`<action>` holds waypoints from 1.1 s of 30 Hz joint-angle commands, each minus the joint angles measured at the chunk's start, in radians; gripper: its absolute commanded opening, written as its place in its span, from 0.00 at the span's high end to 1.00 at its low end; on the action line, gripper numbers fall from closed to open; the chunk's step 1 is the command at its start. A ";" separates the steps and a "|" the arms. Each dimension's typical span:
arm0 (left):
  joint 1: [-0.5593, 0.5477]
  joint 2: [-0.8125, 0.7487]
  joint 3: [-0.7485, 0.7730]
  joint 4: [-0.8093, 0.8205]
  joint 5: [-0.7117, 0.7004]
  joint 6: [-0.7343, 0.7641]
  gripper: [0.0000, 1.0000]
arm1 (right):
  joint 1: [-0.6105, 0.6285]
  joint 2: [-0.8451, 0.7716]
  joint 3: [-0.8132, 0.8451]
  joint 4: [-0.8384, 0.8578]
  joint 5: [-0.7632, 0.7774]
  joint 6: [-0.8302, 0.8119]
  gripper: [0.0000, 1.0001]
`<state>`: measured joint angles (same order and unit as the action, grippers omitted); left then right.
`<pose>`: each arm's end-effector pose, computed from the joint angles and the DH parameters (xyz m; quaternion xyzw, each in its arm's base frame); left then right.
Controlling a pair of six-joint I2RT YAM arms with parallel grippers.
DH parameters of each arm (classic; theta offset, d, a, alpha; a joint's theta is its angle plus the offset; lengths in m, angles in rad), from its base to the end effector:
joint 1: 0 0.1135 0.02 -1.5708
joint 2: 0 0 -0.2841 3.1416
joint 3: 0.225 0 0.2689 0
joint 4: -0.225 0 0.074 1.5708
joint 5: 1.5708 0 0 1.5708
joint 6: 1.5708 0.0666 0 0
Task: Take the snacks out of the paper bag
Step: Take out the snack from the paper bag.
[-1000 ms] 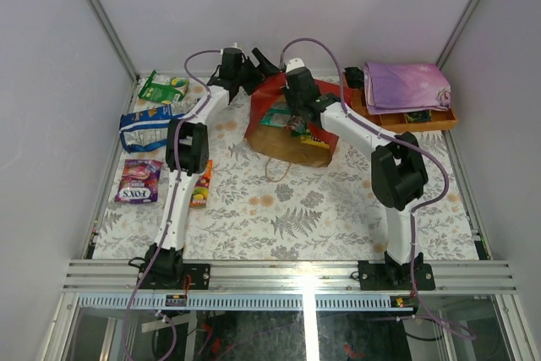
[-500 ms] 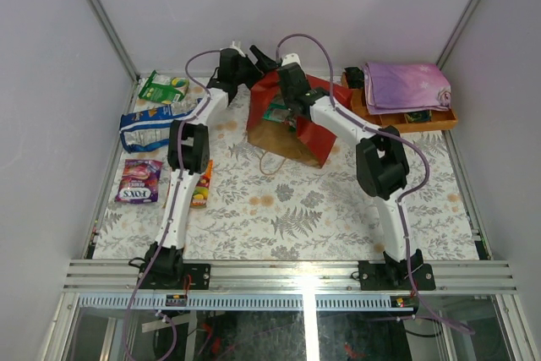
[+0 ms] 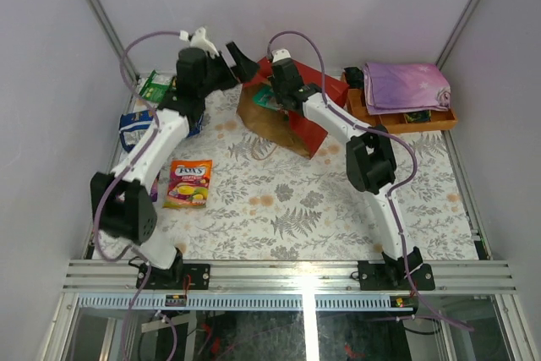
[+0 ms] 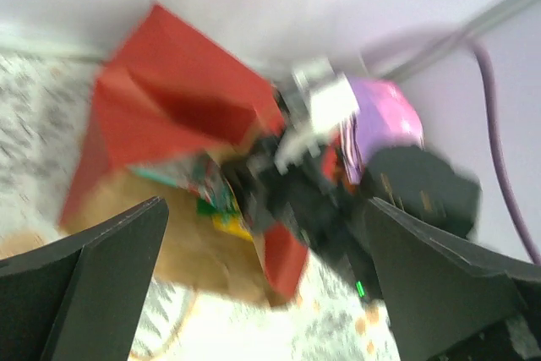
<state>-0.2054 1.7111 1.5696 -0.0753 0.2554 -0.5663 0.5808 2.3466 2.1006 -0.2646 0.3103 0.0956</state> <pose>0.4497 -0.1109 0.3875 -0.0603 0.7749 -0.3258 0.5383 0.5192 0.3164 0.2435 -0.1289 0.8462 0.0400 0.5155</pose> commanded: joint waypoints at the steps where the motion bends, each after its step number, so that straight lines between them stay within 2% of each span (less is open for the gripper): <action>1: -0.112 -0.128 -0.339 0.108 -0.168 0.004 0.00 | -0.001 0.002 0.063 -0.016 -0.042 -0.031 1.00; 6: -0.164 -0.308 -0.713 0.351 -0.235 -0.217 0.00 | -0.002 -0.009 0.063 -0.009 -0.020 -0.043 1.00; 10: -0.174 -0.253 -0.820 0.510 -0.240 -0.341 0.07 | -0.010 -0.019 0.062 -0.014 -0.012 -0.028 1.00; 15: -0.180 -0.034 -0.690 0.634 -0.118 -0.413 0.13 | -0.013 -0.070 -0.002 0.006 -0.023 -0.011 1.00; 20: -0.179 0.186 -0.568 0.756 -0.051 -0.568 0.21 | -0.021 -0.132 -0.076 0.037 -0.014 0.008 1.00; 25: -0.187 0.377 -0.446 0.803 -0.064 -0.754 0.29 | -0.025 -0.159 -0.104 0.047 -0.019 0.038 1.00; 29: -0.190 0.482 -0.445 0.908 -0.126 -0.912 0.31 | -0.025 -0.169 -0.113 0.051 -0.019 0.045 1.00; 33: -0.199 0.544 -0.417 0.942 -0.194 -1.006 0.31 | -0.027 -0.182 -0.144 0.078 -0.023 0.048 1.00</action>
<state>-0.3916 2.2127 1.1130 0.7528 0.1505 -1.4246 0.5617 2.2517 1.9751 -0.2413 0.2863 0.1181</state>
